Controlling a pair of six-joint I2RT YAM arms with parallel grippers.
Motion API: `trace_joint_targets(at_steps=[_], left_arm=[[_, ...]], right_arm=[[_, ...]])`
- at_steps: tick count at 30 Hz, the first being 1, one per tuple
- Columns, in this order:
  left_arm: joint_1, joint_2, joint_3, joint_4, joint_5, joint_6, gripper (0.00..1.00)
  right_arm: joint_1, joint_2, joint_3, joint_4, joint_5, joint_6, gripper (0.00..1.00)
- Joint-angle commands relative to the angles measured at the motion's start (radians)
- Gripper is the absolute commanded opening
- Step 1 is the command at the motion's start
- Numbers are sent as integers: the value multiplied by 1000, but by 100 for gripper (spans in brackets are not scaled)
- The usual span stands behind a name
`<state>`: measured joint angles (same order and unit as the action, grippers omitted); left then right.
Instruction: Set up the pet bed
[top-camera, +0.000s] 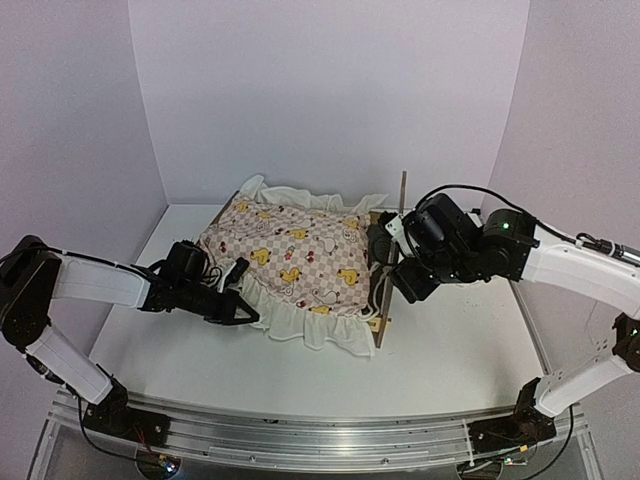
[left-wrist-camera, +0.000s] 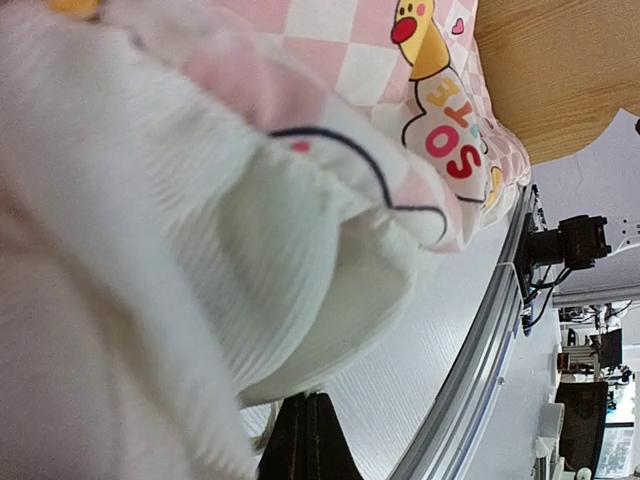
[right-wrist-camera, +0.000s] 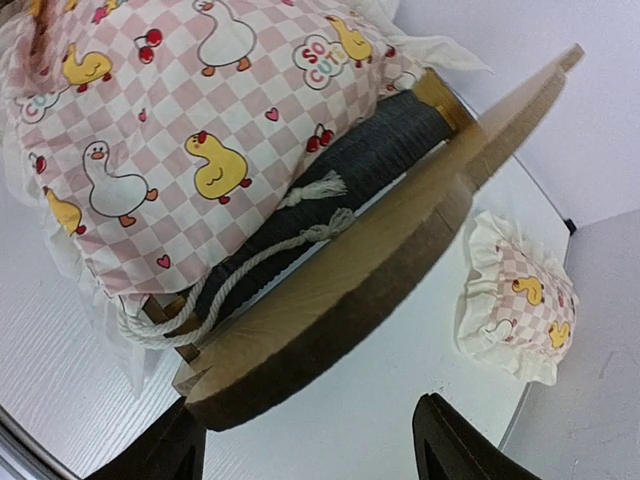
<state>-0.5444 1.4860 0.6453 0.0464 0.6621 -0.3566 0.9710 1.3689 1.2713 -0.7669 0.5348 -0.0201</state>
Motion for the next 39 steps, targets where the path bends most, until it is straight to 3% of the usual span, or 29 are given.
trace_joint_targets(at_steps=[1, 6, 14, 15, 18, 20, 24, 30, 36, 39], left_arm=[[37, -40, -3, -64, 19, 73, 0], [41, -44, 4, -72, 20, 87, 0], [41, -42, 4, -56, 22, 82, 0], [41, -41, 3, -54, 20, 81, 0], [41, -39, 1, -51, 23, 74, 0], [41, -41, 6, -51, 28, 80, 0], [41, -44, 24, -44, 57, 108, 0], [-6, -16, 62, 94, 128, 135, 0], [-35, 77, 127, 191, 147, 108, 0], [-41, 84, 142, 143, 152, 135, 0]], right_arm=[[-16, 13, 60, 83, 180, 168, 72], [-17, 95, 171, 18, 171, 338, 71], [-20, 181, 244, -42, 245, 447, 67], [-22, 188, 247, -46, 261, 452, 65], [-66, 194, 229, -58, 273, 470, 44], [-104, 191, 207, -70, 252, 484, 35], [-173, 156, 157, -94, 267, 496, 26], [-334, 80, 92, -95, 378, 456, 18], [-507, 65, 98, -81, 361, 411, 20], [-547, 73, 96, -70, 229, 341, 33]])
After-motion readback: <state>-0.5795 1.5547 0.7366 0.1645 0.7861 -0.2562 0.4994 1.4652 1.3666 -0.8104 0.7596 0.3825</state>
